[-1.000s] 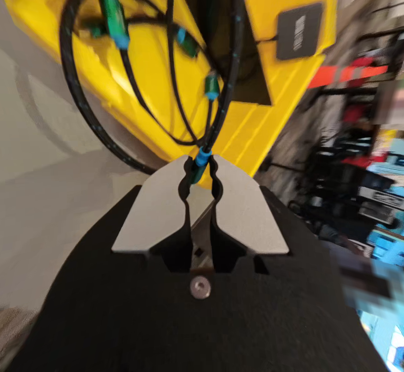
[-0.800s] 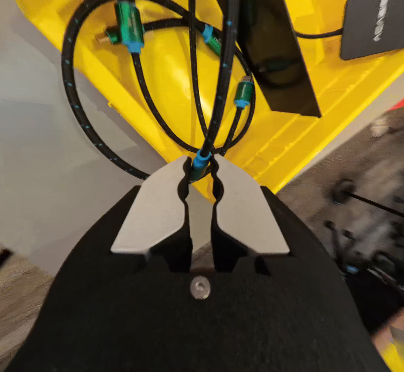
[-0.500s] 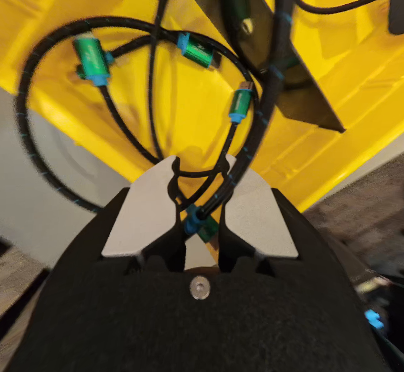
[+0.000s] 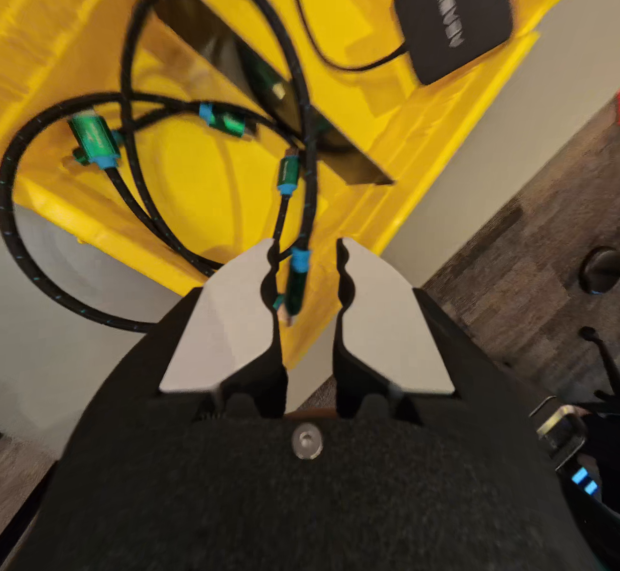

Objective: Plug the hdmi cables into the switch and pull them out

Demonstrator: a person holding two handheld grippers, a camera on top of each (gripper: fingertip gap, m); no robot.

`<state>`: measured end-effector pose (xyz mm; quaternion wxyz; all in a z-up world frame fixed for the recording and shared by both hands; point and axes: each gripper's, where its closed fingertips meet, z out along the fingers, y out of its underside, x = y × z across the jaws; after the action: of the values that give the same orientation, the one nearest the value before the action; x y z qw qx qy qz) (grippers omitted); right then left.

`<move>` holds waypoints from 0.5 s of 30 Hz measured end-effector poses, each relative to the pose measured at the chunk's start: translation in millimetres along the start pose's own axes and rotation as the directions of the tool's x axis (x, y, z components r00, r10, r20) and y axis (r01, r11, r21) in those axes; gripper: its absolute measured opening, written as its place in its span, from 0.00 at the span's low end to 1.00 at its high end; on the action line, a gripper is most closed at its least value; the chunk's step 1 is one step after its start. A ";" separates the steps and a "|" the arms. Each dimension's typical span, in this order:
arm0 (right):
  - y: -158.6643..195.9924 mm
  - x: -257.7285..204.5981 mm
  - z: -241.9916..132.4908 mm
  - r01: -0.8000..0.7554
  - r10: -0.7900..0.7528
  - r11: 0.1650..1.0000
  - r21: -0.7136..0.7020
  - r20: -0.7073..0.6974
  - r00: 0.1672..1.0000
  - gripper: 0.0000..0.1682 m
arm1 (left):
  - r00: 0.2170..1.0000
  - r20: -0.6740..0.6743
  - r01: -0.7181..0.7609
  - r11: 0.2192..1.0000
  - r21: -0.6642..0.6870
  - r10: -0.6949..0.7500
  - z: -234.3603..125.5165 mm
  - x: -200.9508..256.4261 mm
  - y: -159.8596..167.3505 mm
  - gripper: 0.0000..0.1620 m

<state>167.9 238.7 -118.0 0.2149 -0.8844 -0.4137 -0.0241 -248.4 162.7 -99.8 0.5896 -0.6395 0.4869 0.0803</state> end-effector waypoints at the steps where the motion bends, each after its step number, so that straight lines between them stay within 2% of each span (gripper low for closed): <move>1: 5.8 -9.9 14.4 0.007 -0.006 0.999 -0.040 0.027 1.000 0.17 | 1.000 0.000 0.000 1.000 0.000 0.000 0.2 -0.3 0.2 0.14; 2: 8.4 -16.1 25.0 0.019 -0.019 0.998 -0.066 0.010 1.000 0.29 | 1.000 0.001 0.002 1.000 0.000 -0.002 0.3 -0.6 0.4 0.14; 3: 8.6 -16.7 28.6 0.068 -0.072 0.995 -0.076 -0.046 0.996 0.33 | 1.000 0.000 0.005 1.000 0.000 -0.005 0.3 -0.7 0.5 0.14; 6: 13.5 -25.8 27.5 0.131 -0.142 0.976 -0.172 -0.057 0.988 0.27 | 1.000 -0.002 0.012 1.000 0.002 -0.012 0.3 -1.1 0.3 0.14; 7: 10.7 -21.6 24.0 0.136 -0.152 0.975 -0.174 -0.083 0.985 0.30 | 1.000 -0.002 0.011 1.000 0.004 -0.011 0.5 -1.0 0.2 0.14; 10: 2.9 -10.4 -1.6 0.123 -0.143 0.980 -0.156 -0.122 0.982 0.28 | 1.000 -0.004 0.007 1.000 0.004 -0.007 0.5 -0.5 0.8 0.14; 12: -6.3 -26.1 -19.5 0.086 -0.088 0.993 -0.086 -0.020 0.996 0.24 | 1.000 -0.004 0.008 1.000 0.005 -0.008 0.1 -0.8 1.2 0.14; 15: -0.3 -84.3 -22.8 0.056 -0.025 0.994 -0.096 0.296 0.955 0.25 | 1.000 -0.005 0.013 1.000 0.004 -0.013 -0.1 -1.3 1.5 0.14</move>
<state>115.4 168.9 -115.8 0.1041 -0.8794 -0.4573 0.0821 -250.2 163.5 -99.9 0.5901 -0.6416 0.4845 0.0740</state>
